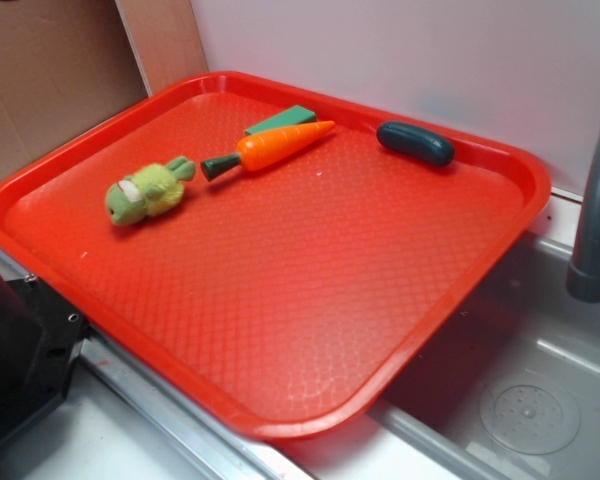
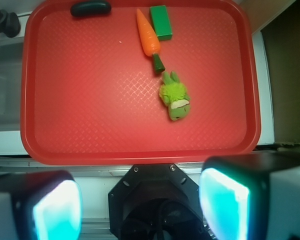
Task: Grab the carrot.
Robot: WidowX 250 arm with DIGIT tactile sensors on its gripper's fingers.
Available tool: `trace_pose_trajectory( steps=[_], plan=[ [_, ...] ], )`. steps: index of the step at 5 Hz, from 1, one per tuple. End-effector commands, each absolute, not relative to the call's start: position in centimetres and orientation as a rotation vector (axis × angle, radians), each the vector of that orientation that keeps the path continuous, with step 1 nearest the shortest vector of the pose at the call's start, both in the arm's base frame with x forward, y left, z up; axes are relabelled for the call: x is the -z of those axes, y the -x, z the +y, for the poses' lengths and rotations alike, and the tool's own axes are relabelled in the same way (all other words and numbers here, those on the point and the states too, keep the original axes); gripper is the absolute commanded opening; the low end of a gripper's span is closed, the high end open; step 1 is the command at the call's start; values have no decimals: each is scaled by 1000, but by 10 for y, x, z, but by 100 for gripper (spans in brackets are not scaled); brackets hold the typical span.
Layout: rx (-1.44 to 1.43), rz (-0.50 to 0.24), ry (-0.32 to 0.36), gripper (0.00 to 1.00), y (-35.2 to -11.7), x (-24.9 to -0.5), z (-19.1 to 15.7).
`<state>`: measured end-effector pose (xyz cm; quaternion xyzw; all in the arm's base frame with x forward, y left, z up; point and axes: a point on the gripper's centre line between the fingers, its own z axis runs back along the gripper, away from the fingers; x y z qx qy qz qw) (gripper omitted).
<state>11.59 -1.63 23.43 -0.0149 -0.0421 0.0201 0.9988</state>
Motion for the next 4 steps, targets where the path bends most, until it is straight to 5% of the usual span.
trace_pose_trajectory(
  steps=[1,4],
  plan=[
    [-40,-84,30,100,-116,-234,-16],
    [-126,-131,-33,100,-154,-206,17]
  ],
)
